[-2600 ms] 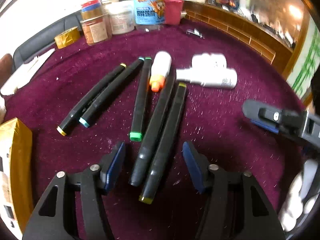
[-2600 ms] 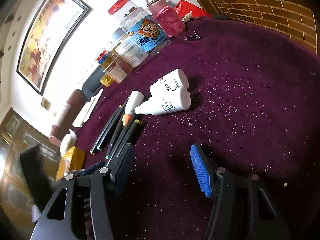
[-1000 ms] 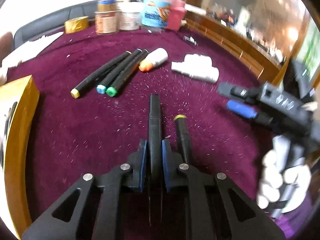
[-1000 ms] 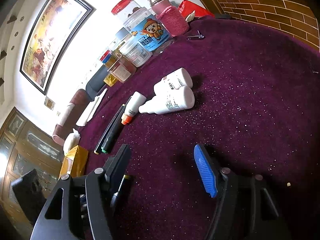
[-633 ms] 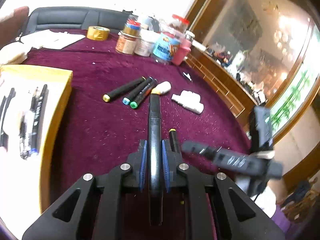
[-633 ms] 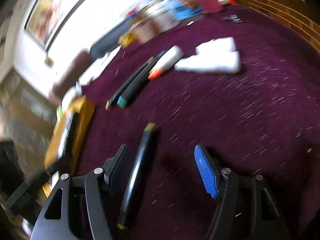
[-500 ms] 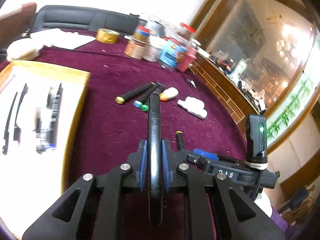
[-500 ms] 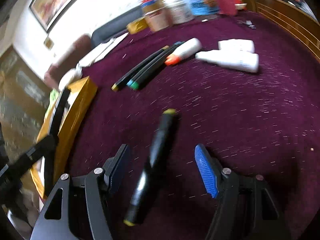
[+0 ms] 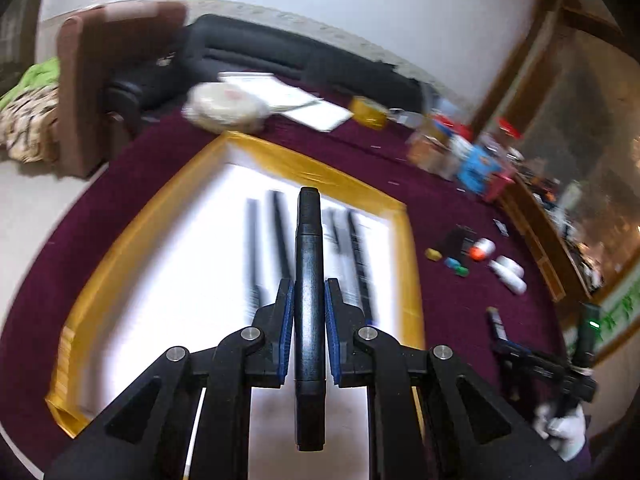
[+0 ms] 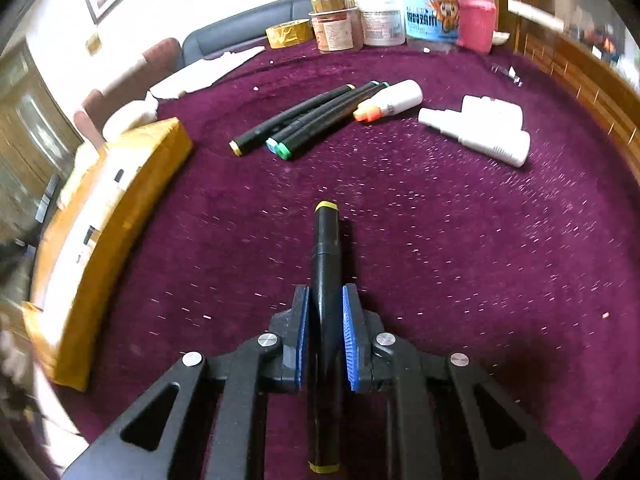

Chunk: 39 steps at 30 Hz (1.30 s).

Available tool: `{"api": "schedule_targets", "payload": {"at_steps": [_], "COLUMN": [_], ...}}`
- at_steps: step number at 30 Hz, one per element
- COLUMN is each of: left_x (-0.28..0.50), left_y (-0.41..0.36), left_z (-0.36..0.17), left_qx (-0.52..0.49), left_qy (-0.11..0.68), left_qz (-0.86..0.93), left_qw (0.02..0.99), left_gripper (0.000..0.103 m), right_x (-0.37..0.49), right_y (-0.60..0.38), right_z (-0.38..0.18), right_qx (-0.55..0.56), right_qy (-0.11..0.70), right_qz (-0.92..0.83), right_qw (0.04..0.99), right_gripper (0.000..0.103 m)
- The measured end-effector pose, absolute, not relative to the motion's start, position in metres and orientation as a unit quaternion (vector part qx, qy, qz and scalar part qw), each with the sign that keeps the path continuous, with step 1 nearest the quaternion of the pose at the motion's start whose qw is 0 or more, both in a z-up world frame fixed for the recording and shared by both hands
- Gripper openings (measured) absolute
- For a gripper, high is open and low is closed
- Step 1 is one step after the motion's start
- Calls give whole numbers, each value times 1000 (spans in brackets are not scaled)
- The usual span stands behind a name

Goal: Organize rigid objects
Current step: 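Carry the markers into the tray with the left tool while the right tool grasps a yellow-ended black marker, then lower the yellow-ended marker into the tray and open the right tool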

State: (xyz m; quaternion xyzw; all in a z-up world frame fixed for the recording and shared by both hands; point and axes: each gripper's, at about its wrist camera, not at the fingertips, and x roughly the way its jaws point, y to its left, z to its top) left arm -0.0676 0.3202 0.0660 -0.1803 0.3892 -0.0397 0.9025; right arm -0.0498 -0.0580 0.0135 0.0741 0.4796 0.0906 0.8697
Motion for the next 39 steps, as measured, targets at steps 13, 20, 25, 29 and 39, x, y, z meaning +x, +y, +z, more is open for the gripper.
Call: {"api": "schedule_targets", "payload": {"at_steps": [13,20,25,29,39], "left_x": [-5,-41,-91,-111,-122], "left_y": [357,359,356,361,366], "left_z": [31,51,81,83,74], "left_qx": [-166,-196,-186,-193,-206], "left_qy": [460,418,351,337,342], "left_qz": [31,6,3,5,10], "left_qw": [872,887,918,922,917], "left_gripper": [13,27,51,51,55], "right_x": [-28,3,33,52,59], "right_y": [-10,53,99,124,126], "right_z": [56,56,46,38,44], "right_qx": [173,189,204,193,159], "right_qy": [479,504,526,535,521], "right_qz": [211,245,243,219,176], "right_qw": [834,806,789,793,820], "right_gripper": [14,14,14,14,25]}}
